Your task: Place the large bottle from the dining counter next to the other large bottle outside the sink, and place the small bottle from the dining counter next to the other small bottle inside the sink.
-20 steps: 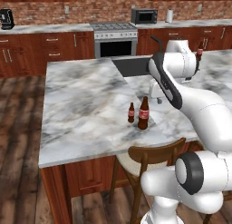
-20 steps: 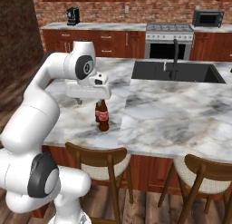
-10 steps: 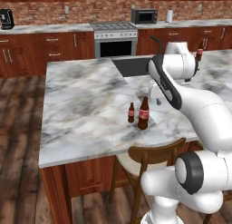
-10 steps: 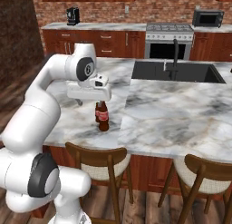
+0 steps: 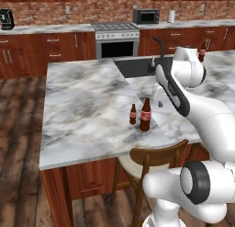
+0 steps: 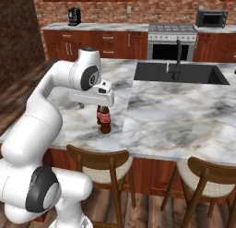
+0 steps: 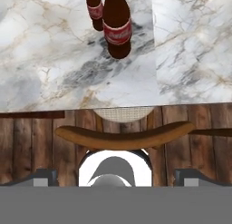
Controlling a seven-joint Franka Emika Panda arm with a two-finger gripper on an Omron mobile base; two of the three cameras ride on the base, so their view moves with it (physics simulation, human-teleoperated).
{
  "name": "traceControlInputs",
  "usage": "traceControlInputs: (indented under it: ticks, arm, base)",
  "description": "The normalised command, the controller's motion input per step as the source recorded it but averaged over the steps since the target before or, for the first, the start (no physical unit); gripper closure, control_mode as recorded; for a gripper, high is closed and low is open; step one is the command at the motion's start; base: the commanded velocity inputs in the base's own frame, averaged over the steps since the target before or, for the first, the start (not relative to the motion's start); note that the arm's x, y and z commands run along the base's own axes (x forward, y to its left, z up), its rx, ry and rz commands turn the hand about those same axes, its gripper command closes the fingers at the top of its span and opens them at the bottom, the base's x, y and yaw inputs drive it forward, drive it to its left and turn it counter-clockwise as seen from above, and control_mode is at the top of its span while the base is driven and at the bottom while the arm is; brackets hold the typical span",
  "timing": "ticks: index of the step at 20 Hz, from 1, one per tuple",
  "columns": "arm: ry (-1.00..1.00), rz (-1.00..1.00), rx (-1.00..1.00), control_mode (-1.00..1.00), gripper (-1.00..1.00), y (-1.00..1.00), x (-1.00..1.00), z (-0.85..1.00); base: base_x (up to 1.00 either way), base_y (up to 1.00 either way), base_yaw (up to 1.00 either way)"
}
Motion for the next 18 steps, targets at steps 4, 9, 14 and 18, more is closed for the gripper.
traceControlInputs:
  ticks: [4,9,14,18]
  arm:
    - [-0.03,0.00,0.00,-1.00,-1.00,0.00,0.00,0.04]
    - [-0.06,0.00,0.00,-1.00,-1.00,0.03,0.01,0.00]
    - [-0.01,0.00,0.00,-1.00,-1.00,0.00,0.22,0.04]
    - [0.00,0.00,-0.06,-1.00,-1.00,0.01,0.43,0.02]
  base:
    - [0.00,0.00,0.00]
    - [0.00,0.00,0.00]
    - [0.00,0.00,0.00]
    - [0.00,0.00,0.00]
